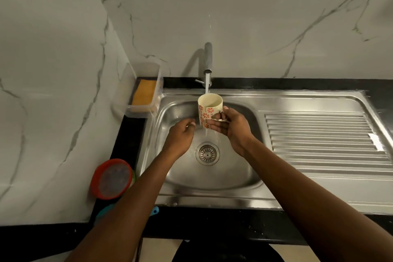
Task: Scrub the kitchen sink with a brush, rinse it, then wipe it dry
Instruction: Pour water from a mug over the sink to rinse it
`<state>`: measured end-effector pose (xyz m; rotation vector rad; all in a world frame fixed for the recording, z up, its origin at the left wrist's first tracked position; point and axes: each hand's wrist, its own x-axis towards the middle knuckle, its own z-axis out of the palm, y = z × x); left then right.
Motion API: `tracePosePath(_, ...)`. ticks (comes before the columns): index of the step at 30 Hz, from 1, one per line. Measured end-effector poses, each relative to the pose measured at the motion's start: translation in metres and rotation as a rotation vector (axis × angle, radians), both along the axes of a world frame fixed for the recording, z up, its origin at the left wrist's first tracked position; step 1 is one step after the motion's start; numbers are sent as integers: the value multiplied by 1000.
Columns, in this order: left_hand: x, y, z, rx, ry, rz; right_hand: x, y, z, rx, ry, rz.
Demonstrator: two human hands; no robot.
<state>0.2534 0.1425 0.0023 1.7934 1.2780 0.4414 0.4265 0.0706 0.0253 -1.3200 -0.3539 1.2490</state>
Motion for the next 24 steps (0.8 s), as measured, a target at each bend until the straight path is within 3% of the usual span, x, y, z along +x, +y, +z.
tracePosePath(24, 8, 6, 19, 36, -66, 10, 8, 17, 16, 66, 63, 23)
